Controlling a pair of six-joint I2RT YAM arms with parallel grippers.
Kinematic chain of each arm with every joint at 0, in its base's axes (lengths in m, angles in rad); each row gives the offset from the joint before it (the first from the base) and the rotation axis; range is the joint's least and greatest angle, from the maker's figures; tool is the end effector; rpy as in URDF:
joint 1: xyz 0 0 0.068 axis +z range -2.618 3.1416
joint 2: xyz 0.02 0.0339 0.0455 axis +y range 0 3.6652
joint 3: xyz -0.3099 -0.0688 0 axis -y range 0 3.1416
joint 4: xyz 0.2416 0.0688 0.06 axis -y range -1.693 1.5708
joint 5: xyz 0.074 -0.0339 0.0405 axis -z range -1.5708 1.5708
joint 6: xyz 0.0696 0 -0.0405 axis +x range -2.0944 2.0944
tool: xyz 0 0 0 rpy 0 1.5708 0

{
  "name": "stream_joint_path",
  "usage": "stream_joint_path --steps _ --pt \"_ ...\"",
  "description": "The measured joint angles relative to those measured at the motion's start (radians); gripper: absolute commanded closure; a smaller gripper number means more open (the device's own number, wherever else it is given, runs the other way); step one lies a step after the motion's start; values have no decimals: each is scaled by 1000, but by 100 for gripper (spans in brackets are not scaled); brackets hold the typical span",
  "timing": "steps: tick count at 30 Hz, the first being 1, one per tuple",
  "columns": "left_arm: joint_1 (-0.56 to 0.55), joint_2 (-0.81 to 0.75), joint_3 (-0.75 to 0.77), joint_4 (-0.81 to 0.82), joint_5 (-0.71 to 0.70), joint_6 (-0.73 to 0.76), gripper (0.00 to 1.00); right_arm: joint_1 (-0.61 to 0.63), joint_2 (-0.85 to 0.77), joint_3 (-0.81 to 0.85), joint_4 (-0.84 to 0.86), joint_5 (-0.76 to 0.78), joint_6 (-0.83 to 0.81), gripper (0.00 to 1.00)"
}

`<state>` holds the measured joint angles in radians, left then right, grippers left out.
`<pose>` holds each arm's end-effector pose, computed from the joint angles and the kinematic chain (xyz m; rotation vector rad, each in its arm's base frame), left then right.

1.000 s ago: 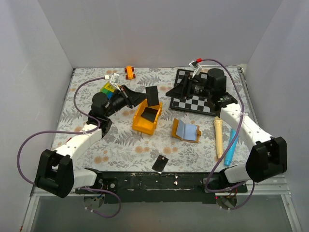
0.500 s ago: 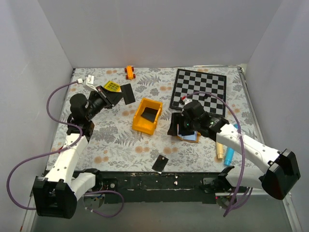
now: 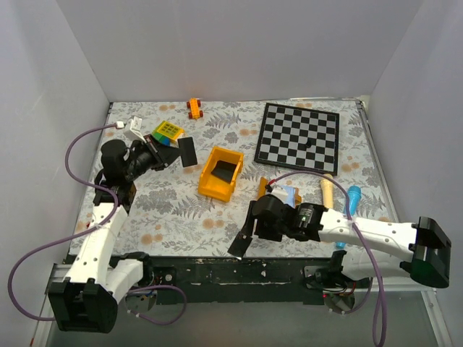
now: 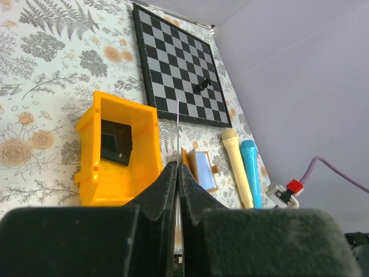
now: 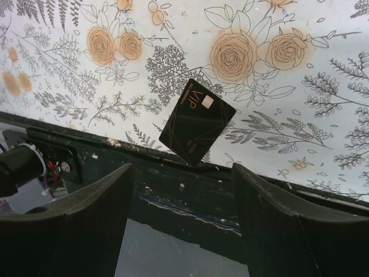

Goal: Put the credit cards into the card holder
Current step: Insert the credit card into the card slot.

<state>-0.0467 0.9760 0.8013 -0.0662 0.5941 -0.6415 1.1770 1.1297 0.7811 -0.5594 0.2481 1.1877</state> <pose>0.2205 -0.0493 0.3559 -0.1168 1.8863 -1.0156 0.1011 0.1987 0.2561 0.1245 2.5801 0.7000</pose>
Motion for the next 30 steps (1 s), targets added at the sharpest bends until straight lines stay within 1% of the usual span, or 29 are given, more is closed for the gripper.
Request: stream_joint_path --steps 3,6,10,13,15,19,22,24,26,28,30 --pt "0 -26 0 -14 28 20 100 37 33 2 7 47 67 24" --pt "0 -39 0 -27 50 42 100 49 40 15 -24 115 100 25" --pt "-1 -35 0 -55 53 68 100 46 -28 17 -16 195 105 25" --pt "-22 -13 11 -81 27 100 100 23 -79 15 -8 212 101 25" --pt "-73 29 51 -126 -18 140 100 -4 -94 10 -6 213 90 26" --pt "-231 122 166 -226 -148 235 100 -71 -134 -35 30 193 33 26" --pt "-303 147 194 -232 -163 260 100 -121 -172 -64 86 156 -61 23" --pt "-309 140 176 -193 -122 237 100 -161 -203 -66 168 102 -165 17" --pt "-309 120 129 -106 -60 184 100 -202 -243 -62 255 38 -275 13" --pt "-307 97 68 5 14 114 100 -246 -277 -40 329 -37 -371 12" --pt "-307 84 -6 155 100 16 100 -288 -286 -11 389 -116 -427 13"
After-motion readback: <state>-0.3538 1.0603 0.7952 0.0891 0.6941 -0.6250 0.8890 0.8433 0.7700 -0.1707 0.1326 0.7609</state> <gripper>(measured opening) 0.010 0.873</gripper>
